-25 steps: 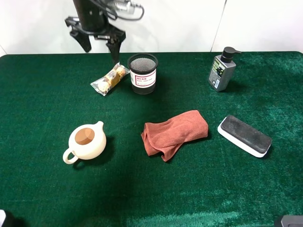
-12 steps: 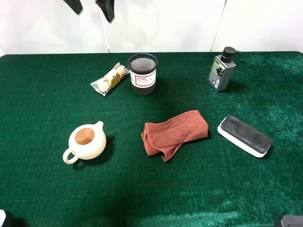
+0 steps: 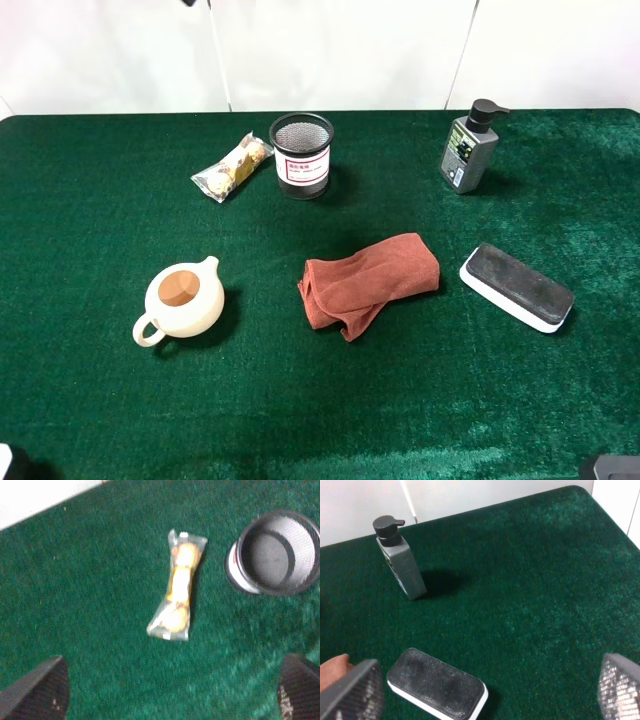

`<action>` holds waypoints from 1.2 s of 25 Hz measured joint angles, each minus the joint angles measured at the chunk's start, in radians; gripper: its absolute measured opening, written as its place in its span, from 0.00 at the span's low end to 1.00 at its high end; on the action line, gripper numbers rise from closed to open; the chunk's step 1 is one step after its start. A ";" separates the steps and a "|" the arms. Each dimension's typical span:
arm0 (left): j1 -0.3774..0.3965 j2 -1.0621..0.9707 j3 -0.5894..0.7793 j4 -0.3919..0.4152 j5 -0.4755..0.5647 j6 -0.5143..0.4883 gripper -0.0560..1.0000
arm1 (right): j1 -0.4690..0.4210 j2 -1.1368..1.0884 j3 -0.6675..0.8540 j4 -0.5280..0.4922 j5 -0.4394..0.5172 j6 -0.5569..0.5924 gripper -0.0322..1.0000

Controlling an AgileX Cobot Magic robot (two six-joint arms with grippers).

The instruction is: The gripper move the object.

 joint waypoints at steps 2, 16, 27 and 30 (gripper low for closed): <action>0.000 -0.057 0.062 0.000 0.000 0.000 0.85 | 0.000 0.000 0.000 0.000 0.000 0.000 0.66; 0.000 -0.427 0.400 0.000 0.000 0.000 0.85 | 0.000 0.000 0.000 0.000 0.000 0.000 0.66; 0.000 -0.830 0.742 0.000 0.001 0.030 0.96 | 0.000 0.000 0.000 0.000 0.000 0.000 0.66; 0.000 -0.951 0.816 -0.006 0.002 0.042 0.98 | 0.000 0.000 0.000 0.000 0.000 0.000 0.66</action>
